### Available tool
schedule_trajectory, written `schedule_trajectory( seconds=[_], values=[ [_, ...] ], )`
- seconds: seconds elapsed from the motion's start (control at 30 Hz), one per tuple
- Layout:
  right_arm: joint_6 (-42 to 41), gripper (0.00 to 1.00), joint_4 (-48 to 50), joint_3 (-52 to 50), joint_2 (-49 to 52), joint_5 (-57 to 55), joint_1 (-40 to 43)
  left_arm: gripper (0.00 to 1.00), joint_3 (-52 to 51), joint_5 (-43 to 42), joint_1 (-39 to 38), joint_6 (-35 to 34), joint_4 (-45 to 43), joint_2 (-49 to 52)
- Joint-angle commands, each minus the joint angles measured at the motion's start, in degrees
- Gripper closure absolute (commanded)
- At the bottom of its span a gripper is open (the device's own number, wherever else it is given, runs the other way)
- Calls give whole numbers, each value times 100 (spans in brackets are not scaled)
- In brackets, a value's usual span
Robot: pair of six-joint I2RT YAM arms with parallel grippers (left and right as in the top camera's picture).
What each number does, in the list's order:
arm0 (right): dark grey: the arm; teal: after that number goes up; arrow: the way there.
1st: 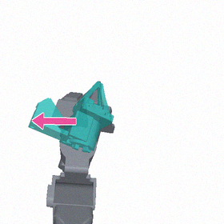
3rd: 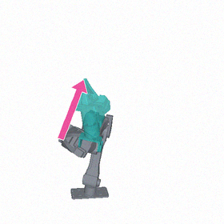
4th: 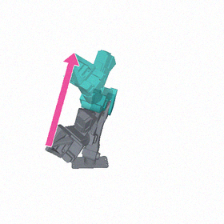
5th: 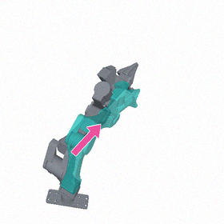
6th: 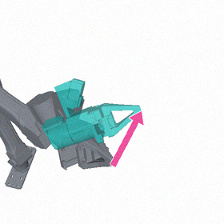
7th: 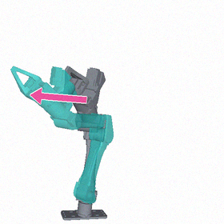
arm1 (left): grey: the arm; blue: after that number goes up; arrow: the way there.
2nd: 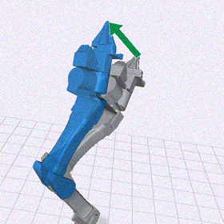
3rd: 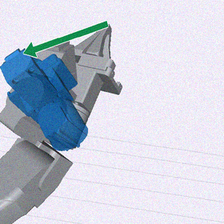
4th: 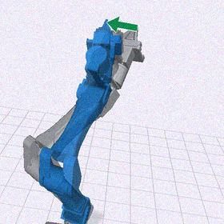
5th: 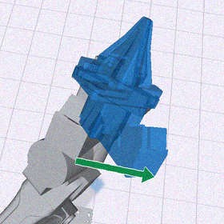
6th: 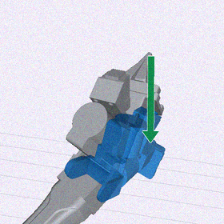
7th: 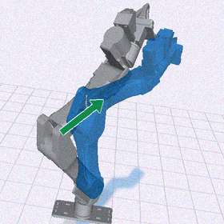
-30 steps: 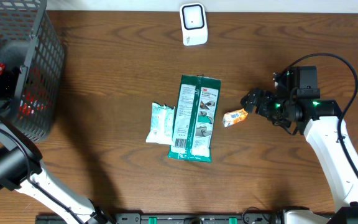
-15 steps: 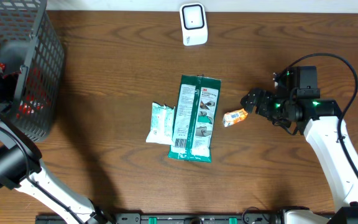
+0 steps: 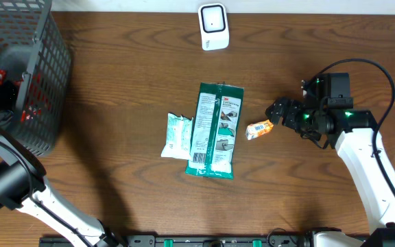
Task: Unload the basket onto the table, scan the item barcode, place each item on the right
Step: 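Carry the red Hacks bag out and drop it onto the glove package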
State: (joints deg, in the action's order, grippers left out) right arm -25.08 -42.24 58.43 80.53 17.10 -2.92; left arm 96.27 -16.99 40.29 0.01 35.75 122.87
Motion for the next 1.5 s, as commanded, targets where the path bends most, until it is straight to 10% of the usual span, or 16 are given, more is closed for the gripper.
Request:
schedule_trajectory(
  seconds=[0.0,0.4,0.7,0.93,1.47],
  values=[
    [-59,1,-2,68,11,-15,20,92,74,94,4,24,-76,-796],
    [-59,1,-2,68,11,-15,20,92,74,90,-42,-605,-518,-3908],
    [-59,1,-2,68,11,-13,20,93,28,-203,-1576,-1084,1681,-5228],
    [-59,1,-2,68,11,-15,20,93,-905,-201,-3781,-1220,2181,-4999],
    [-59,1,-2,68,11,-15,20,93,-2518,-184,-6811,-2839,-815,-2575]
  ],
)
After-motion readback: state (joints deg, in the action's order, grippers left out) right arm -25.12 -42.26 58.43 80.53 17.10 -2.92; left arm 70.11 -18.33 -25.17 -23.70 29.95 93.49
